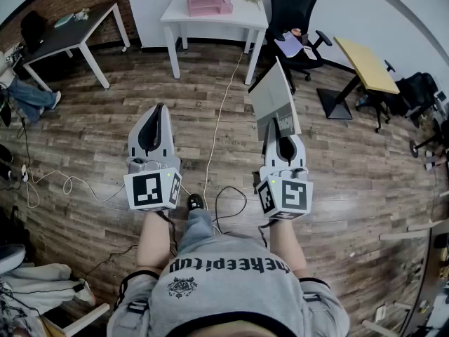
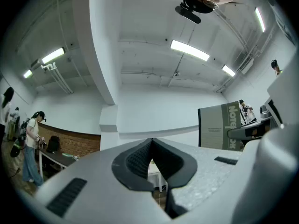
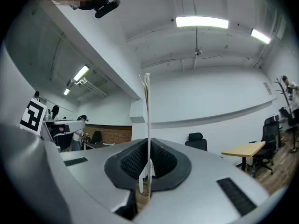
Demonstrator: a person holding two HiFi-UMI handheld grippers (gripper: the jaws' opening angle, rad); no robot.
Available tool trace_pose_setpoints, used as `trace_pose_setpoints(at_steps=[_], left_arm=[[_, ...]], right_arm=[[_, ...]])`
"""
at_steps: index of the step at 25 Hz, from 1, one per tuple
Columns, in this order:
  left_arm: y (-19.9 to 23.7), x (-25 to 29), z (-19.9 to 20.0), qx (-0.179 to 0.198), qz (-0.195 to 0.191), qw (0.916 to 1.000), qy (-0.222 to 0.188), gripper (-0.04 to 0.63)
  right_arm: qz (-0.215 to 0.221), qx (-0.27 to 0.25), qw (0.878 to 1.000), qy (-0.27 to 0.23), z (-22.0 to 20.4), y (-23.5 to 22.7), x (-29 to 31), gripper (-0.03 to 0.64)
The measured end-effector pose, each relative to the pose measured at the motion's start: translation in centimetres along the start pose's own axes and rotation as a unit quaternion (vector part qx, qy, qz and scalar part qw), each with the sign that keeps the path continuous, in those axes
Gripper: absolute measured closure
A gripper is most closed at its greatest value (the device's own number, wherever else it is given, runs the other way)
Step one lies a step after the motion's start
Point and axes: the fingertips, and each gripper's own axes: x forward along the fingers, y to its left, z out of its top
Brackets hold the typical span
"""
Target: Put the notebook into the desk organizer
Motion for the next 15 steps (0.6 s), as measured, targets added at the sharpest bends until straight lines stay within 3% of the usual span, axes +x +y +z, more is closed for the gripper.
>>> trace_pose_setpoints(at_steps=[15], left_arm=[[1.3,1.0,-0.9,-0.003,-0.011,0.9999,0.004,0.591]], right_arm=[[-0.011,0.000,1.000,0.004,-0.6,0.8,1.3,0.607]])
